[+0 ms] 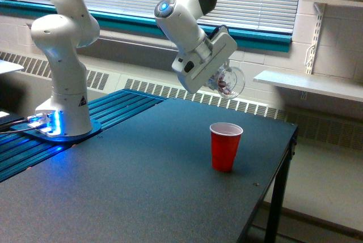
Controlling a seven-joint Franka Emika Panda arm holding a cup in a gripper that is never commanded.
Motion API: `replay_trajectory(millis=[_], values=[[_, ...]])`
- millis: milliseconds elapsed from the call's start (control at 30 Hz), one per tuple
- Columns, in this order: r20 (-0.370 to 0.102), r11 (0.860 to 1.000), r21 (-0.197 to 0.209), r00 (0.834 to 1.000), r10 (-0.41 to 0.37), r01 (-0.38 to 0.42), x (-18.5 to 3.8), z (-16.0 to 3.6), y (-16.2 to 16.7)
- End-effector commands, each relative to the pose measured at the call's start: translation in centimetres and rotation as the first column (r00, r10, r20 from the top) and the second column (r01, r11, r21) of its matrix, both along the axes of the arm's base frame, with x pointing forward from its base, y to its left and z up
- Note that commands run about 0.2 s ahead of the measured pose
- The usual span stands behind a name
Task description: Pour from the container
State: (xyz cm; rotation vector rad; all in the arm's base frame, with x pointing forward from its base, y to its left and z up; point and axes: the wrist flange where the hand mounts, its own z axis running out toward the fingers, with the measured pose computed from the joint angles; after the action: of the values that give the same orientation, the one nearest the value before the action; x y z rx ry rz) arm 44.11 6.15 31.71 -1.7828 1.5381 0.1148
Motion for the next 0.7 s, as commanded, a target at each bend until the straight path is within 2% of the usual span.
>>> replay_trajectory(millis=[33,200,300,533,700], values=[[0.012,1.000,0.020,1.000,-0.008,0.007,0.6,0.1,-1.1],[0.028,0.999,0.045,0.999,-0.030,0.028,1.2,0.7,-1.7],[0.017,0.996,0.065,0.998,-0.057,0.055,1.4,0.6,-2.1],[0.007,0.985,0.144,0.995,-0.100,0.098,2.0,0.3,-1.9],[0.002,0.978,0.180,0.994,-0.107,0.104,2.3,0.3,-1.4]])
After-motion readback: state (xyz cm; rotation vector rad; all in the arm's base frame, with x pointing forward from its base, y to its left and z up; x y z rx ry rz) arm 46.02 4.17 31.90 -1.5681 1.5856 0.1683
